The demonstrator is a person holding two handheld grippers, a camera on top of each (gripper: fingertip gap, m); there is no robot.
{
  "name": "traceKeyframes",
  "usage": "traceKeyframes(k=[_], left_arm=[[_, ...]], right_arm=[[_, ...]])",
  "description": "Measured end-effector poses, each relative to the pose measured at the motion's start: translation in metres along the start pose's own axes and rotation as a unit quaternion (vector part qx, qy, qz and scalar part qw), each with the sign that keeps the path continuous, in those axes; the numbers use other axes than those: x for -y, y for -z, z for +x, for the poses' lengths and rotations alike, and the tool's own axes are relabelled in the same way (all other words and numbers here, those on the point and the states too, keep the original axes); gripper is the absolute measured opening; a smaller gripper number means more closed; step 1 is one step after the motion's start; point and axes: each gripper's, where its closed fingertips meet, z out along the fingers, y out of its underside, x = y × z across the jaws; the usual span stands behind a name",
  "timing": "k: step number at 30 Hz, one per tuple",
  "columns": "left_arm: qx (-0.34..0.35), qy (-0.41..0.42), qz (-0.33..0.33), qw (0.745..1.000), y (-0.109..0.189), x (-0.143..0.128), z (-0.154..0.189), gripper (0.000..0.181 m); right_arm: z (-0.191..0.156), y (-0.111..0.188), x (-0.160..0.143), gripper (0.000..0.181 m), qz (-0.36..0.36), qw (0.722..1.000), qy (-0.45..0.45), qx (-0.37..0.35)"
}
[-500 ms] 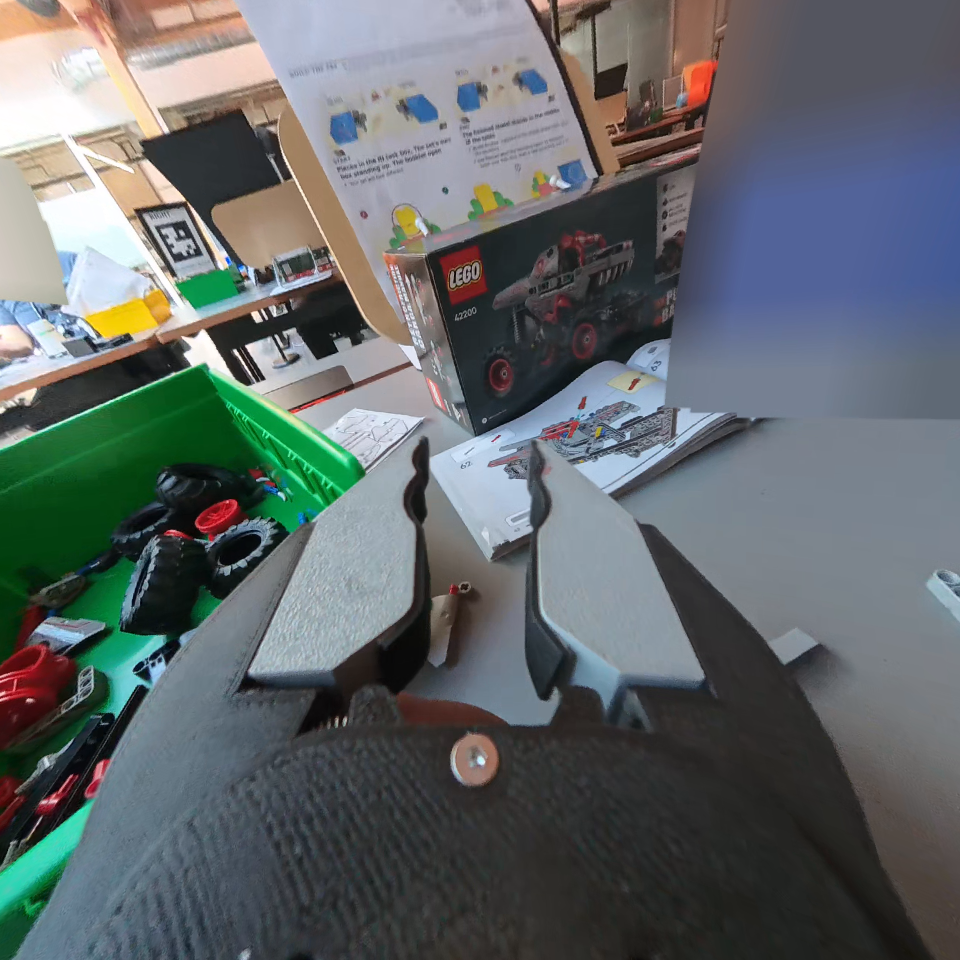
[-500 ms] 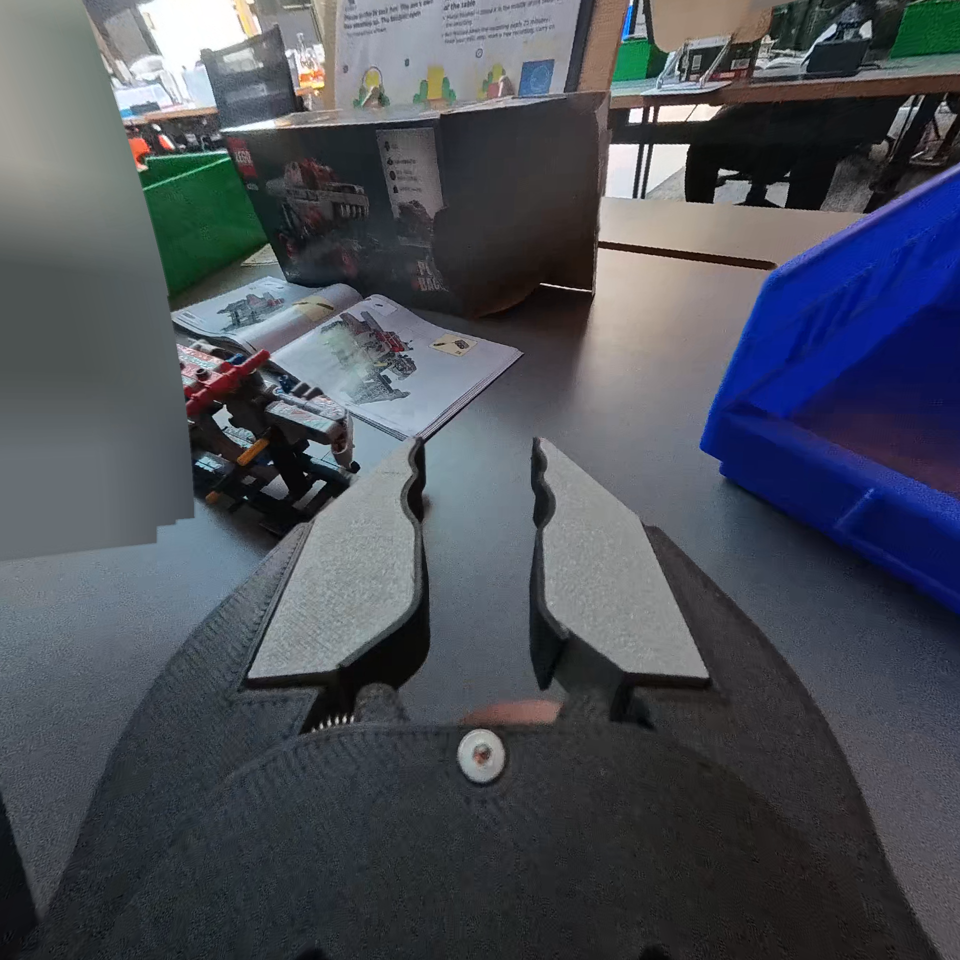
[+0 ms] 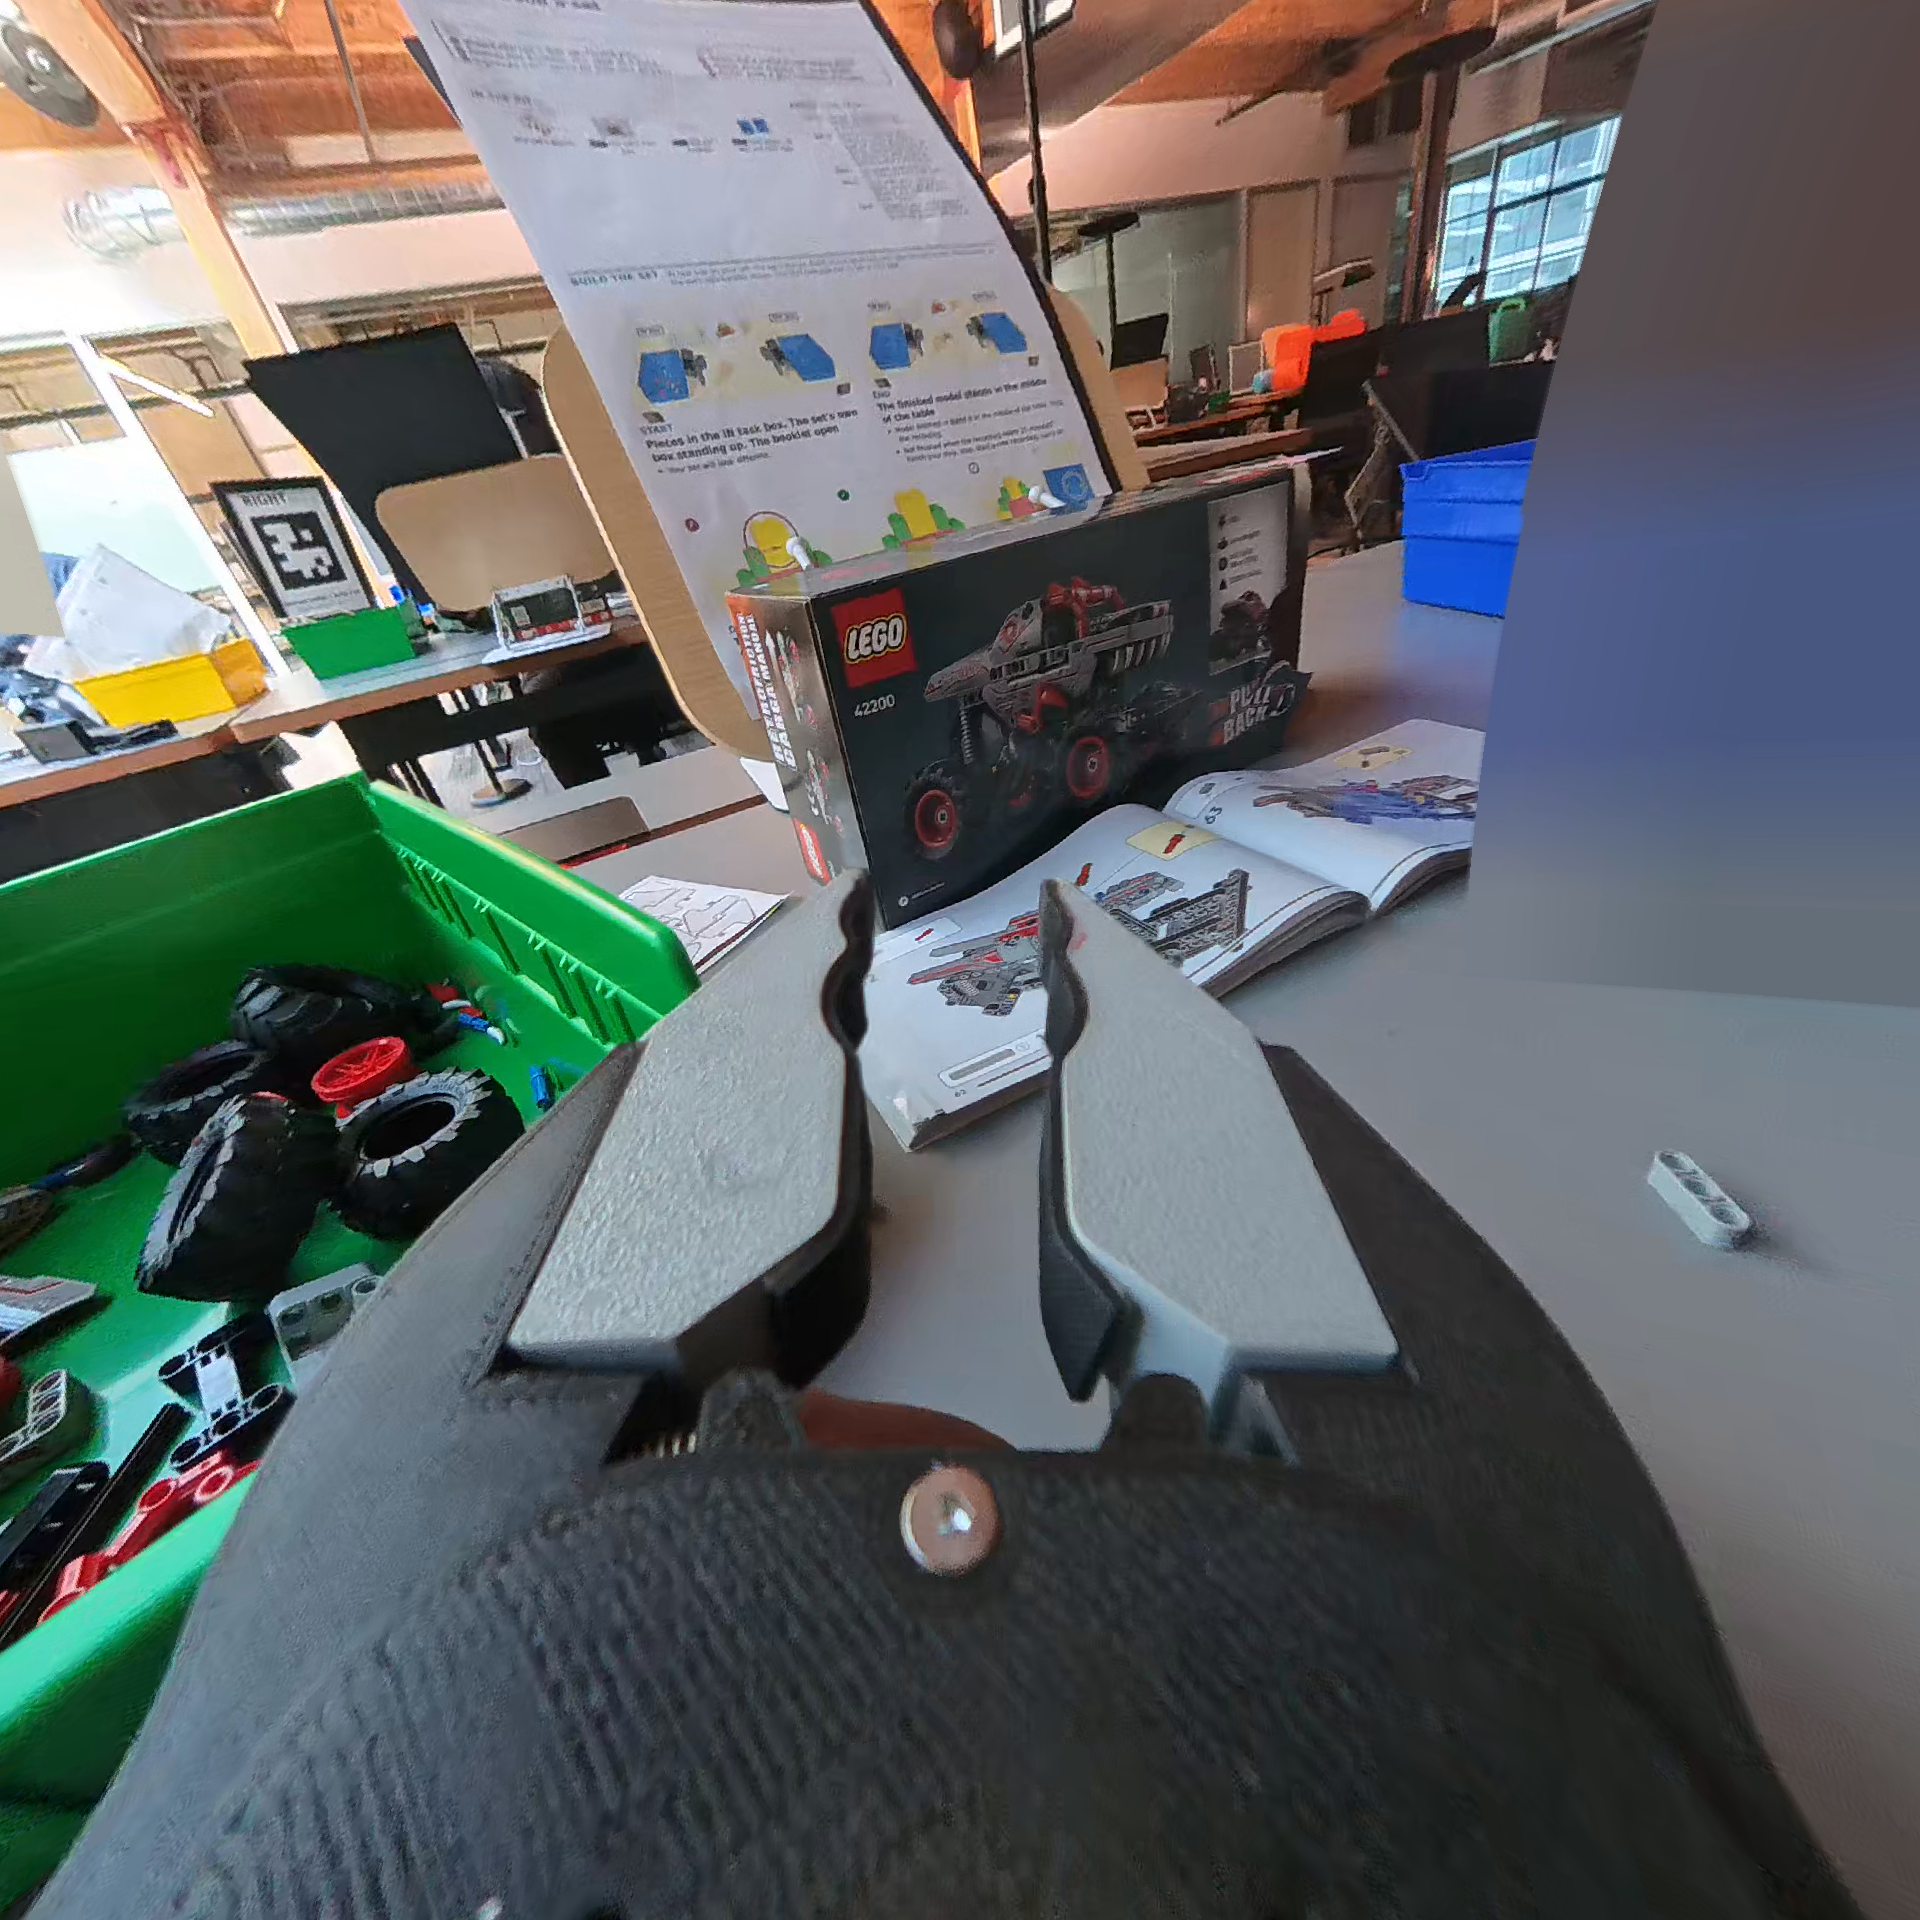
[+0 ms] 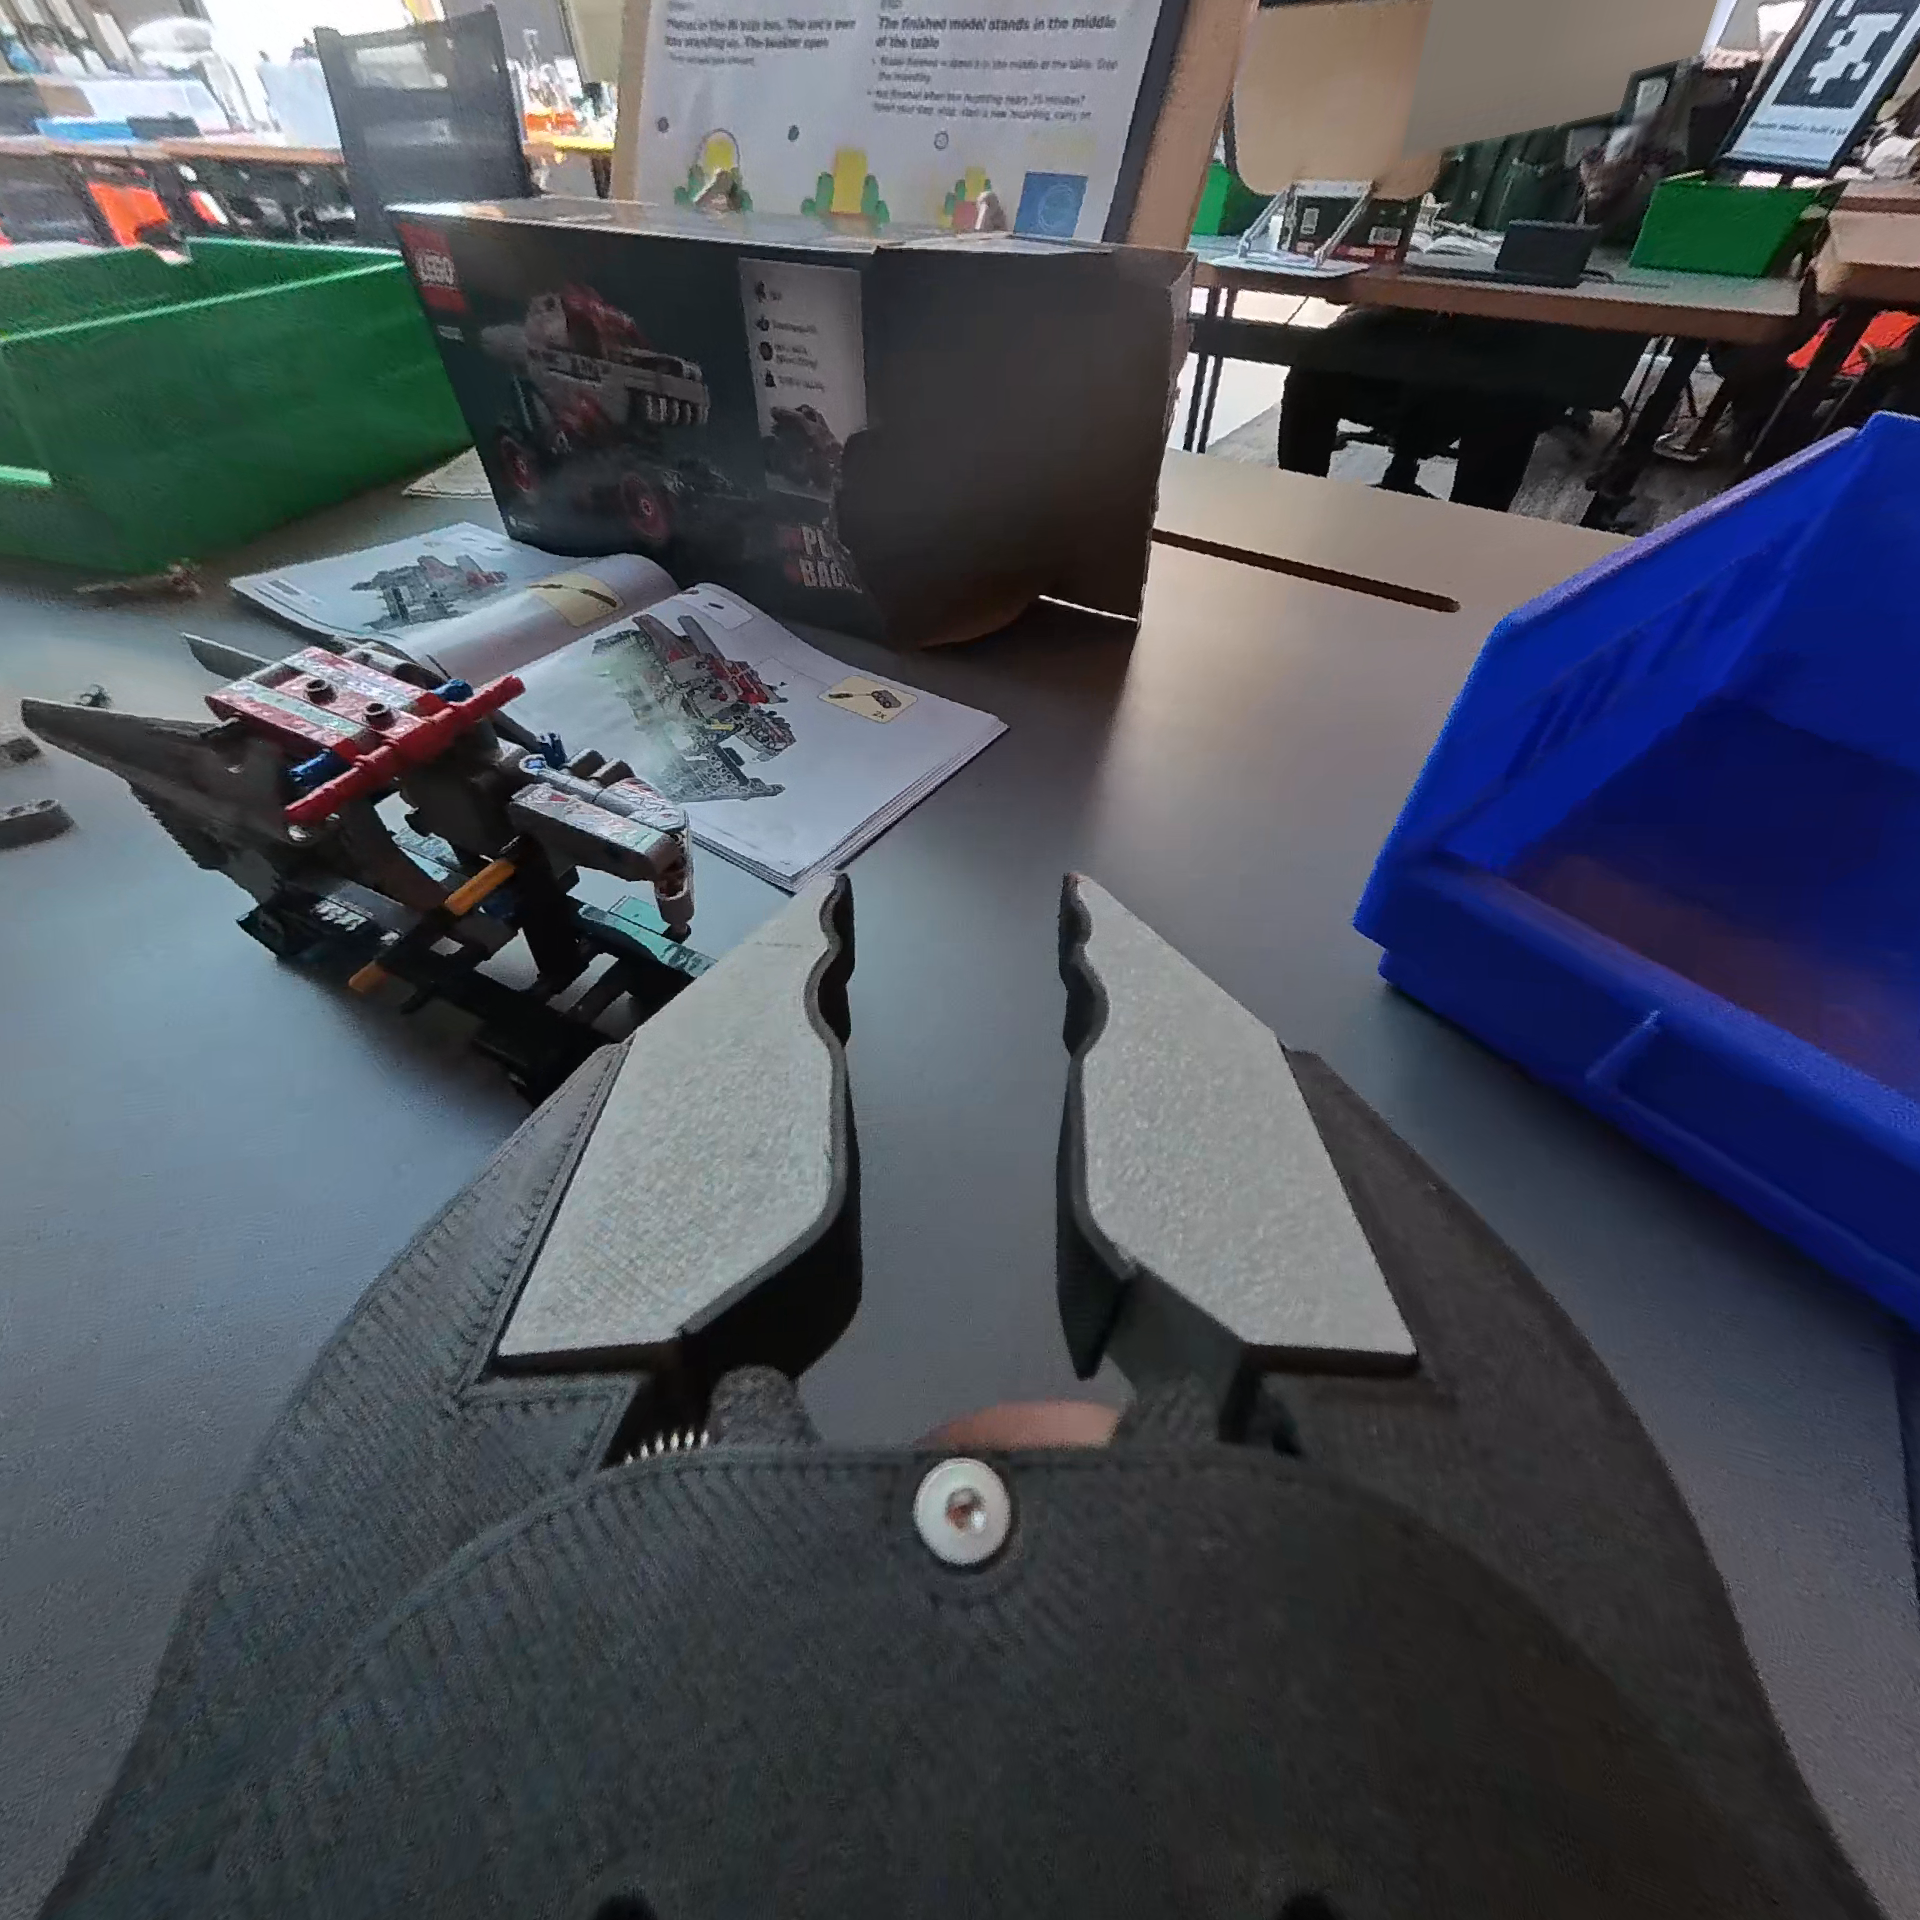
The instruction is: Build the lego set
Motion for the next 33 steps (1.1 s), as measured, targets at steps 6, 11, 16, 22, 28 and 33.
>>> traceKeyframes(k=[6, 11, 16, 22, 28, 33], left_arm=[[0.002, 0.005, 0.0, 1.0, 0.001, 0.0, -0.001, 0.026], [0.007, 0.004, 0.004, 1.0, 0.002, 0.001, 0.0, 0.024], [0.014, -0.005, -0.009, 1.0, -0.001, -0.002, 0.0, 0.021], [0.015, -0.029, -0.024, 0.999, -0.007, -0.006, 0.002, 0.021], [0.026, -0.065, -0.052, 0.996, -0.015, -0.015, -0.001, 0.022], [0.026, -0.086, -0.071, 0.993, -0.019, -0.02, -0.001, 0.022]], right_arm=[[0.001, 0.003, 0.001, 0.037, 0.007, 1.0, -0.02, 0.002], [-0.001, 0.005, 0.001, 0.037, 0.008, 1.0, -0.017, 0.001], [-0.001, 0.004, 0.0, 0.037, 0.004, 1.0, -0.02, 0.003], [0.003, 0.0, -0.002, 0.038, -0.005, 1.0, -0.017, -0.004], [0.009, -0.003, -0.005, 0.039, -0.021, 0.999, 0.008, -0.027], [0.011, -0.003, -0.007, 0.039, -0.028, 0.999, 0.011, -0.033]])
